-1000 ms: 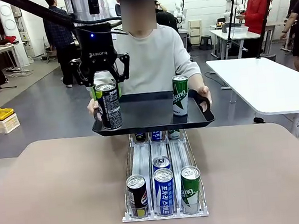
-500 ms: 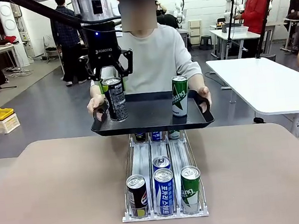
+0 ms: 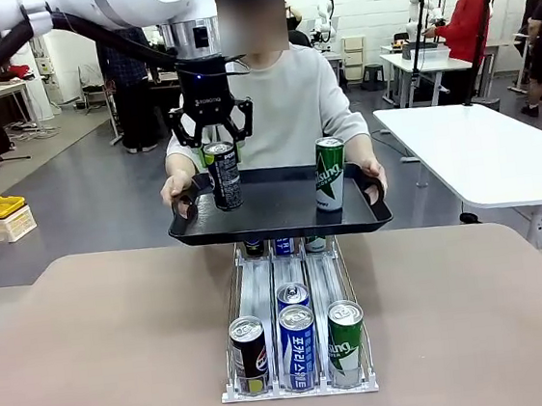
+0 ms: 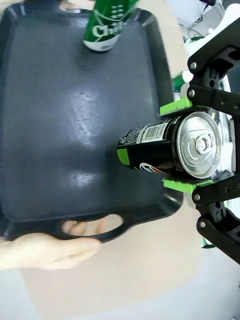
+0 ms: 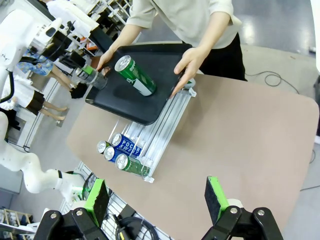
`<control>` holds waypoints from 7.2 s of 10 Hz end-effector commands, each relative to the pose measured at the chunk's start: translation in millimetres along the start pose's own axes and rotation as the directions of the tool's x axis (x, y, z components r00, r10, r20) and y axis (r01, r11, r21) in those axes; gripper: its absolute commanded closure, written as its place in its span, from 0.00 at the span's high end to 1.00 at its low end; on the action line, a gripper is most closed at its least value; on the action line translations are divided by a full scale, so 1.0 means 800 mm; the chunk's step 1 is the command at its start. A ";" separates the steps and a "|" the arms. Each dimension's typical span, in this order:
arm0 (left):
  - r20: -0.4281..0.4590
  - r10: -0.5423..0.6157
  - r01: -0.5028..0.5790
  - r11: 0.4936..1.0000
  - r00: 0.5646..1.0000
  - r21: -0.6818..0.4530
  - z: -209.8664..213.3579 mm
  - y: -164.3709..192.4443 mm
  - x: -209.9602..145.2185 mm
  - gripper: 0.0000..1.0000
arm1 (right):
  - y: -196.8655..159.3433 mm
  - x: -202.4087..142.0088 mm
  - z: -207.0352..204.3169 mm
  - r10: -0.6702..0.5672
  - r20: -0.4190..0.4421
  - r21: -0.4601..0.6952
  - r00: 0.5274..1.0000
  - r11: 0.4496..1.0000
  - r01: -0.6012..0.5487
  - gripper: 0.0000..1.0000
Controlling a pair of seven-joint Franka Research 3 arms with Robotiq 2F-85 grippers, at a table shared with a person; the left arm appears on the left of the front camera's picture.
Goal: Retrieve and hand over the desired beverage to the person.
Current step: Place the picked can on the Handle tray extended by the person.
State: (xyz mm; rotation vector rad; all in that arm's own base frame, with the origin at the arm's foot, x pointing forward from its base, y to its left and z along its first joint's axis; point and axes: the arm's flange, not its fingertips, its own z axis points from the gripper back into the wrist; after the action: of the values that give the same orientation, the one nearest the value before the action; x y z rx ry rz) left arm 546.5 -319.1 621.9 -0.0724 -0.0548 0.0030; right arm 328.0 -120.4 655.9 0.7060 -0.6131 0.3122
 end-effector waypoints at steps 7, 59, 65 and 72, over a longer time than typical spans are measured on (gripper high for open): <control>0.009 -0.042 0.041 0.995 0.999 0.096 -0.012 -0.022 0.045 0.59 | -0.001 0.001 -0.001 -0.003 -0.005 0.007 1.000 1.000 0.003 1.00; 0.578 -0.338 0.597 0.725 0.743 -0.344 0.120 0.516 -0.301 1.00 | -0.001 0.001 -0.001 -0.003 -0.005 0.007 1.000 1.000 0.003 1.00; 0.578 -0.338 0.597 0.725 0.743 -0.344 0.120 0.516 -0.301 1.00 | -0.001 0.001 -0.001 -0.003 -0.005 0.007 1.000 1.000 0.003 1.00; 0.578 -0.338 0.597 0.725 0.743 -0.344 0.120 0.516 -0.301 1.00 | -0.001 0.001 -0.001 -0.003 -0.005 0.007 1.000 1.000 0.003 1.00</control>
State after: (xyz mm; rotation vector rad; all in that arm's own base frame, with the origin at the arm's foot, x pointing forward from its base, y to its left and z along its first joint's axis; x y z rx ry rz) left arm 302.1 98.6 677.7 -0.5870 -0.5639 -0.5170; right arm 328.1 -121.3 655.9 0.7073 -0.6133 0.3112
